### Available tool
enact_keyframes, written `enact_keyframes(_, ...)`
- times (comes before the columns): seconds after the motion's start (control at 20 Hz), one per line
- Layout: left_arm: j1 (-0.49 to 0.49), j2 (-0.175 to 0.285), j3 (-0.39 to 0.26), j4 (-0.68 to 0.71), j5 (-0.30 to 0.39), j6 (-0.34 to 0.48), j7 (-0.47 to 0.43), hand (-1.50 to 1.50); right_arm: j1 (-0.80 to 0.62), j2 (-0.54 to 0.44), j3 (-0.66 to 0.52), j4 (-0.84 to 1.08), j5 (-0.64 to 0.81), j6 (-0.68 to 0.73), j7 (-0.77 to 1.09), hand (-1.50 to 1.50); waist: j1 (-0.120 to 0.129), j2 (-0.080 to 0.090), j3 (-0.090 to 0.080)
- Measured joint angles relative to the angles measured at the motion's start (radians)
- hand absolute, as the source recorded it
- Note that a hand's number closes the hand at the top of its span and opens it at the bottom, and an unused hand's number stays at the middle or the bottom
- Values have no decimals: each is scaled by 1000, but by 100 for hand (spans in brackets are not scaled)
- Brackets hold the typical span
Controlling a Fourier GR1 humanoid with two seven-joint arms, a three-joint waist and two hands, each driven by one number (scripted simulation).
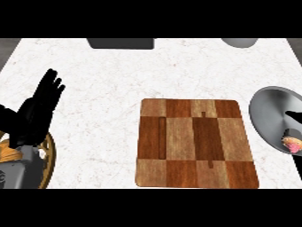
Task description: Pick the cupcake from the cutting board and place it in the pan
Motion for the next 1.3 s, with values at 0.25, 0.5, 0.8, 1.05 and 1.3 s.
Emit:
enact_keyframes(0.25,-4,5,10,6,2,1,2,0,14,-31,-121,26,-163,93,-111,-150,-13,-3,0)
enact_keyframes(0.5,5,15,26,9,7,-4,-3,0,81,-128,-235,62,-310,292,-191,-150,-24,-5,-1)
enact_keyframes(0.8,19,17,31,9,10,-11,-12,0,209,-248,-319,112,-440,574,-295,-150,-28,-6,-1)
enact_keyframes(1.05,-4,7,24,22,-6,4,-12,0,319,-303,-327,120,-492,640,-328,-150,-26,-5,-1)
enact_keyframes(1.3,-3,9,20,0,-2,-1,13,0,397,-315,-311,110,-528,639,-354,-150,-22,-6,-1)
